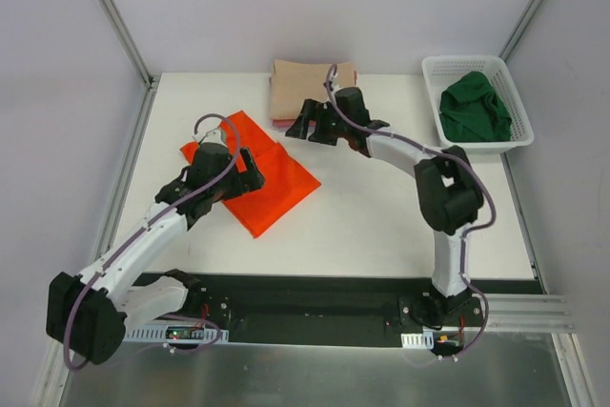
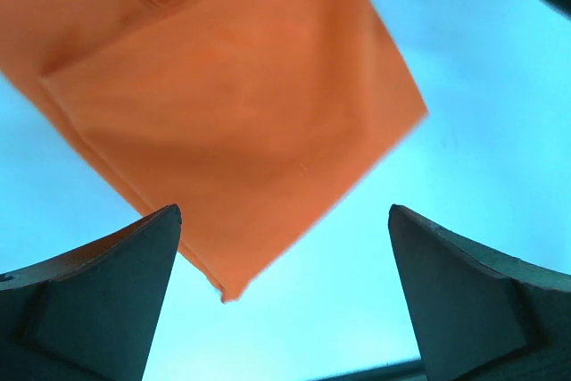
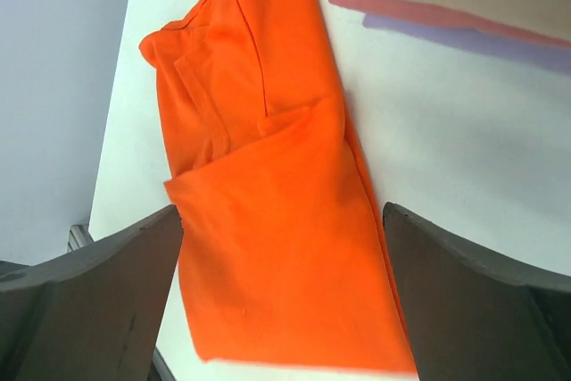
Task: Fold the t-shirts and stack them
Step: Fold the folded rectangular tshirt in 1/3 of the way, then grab one side of the 2/3 rectangular tshirt with both arms
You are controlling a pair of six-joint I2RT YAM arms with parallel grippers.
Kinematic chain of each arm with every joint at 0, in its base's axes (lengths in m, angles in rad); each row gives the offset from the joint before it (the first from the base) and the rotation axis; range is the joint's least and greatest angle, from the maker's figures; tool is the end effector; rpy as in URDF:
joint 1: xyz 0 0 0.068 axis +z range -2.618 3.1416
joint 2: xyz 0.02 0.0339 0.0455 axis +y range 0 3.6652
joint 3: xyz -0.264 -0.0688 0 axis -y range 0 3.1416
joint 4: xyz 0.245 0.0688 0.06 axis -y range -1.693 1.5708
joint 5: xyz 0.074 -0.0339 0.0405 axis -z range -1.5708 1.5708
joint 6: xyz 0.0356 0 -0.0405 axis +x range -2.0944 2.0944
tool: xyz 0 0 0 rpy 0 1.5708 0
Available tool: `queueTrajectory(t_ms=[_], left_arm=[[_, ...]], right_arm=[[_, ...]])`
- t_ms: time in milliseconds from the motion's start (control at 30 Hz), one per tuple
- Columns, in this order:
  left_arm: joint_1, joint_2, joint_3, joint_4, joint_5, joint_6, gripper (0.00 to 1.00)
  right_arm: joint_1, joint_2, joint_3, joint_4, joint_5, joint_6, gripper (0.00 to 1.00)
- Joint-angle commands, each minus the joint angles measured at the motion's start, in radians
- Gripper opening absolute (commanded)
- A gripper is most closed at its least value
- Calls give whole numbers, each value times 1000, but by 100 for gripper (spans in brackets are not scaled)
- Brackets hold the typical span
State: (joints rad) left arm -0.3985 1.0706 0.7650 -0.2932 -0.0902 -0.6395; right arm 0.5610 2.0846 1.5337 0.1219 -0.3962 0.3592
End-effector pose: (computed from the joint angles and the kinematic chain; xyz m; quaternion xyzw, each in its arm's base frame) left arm 0.2183 -0.0884 0.2670 -0.1271 0.8744 -0.1968 0.4249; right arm 0.4051 0.2708 0.2218 -0.1889 0.8101 0.3836 0.4012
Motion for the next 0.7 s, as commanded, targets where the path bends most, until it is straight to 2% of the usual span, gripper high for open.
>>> queueTrajectory(t_ms=[0,100,233,333,467,533,667], left_arm=[[-164,-73,-56,-37,44,46,99],[-307,-32,-64,-55,-14,73,99],[-381,86,-58,-80,-54,84,97],[-385,176,-43,-95,-78,90,85],[-387,238,-26,-115,-121,104,77],[-387,261,-26,-115,-126,115,69],[-385,314,-21,-115,-143,127,63]], right_arm=[[-6,-245,-223,99,2,-12,96],[-9,-348,-429,97,13,-3,96],[-9,-423,-578,96,17,33,96],[-9,-426,-604,94,2,50,98],[-7,-402,-604,93,-23,61,99],[-7,-390,-600,94,-18,64,99],[-6,-370,-586,94,-35,69,99]])
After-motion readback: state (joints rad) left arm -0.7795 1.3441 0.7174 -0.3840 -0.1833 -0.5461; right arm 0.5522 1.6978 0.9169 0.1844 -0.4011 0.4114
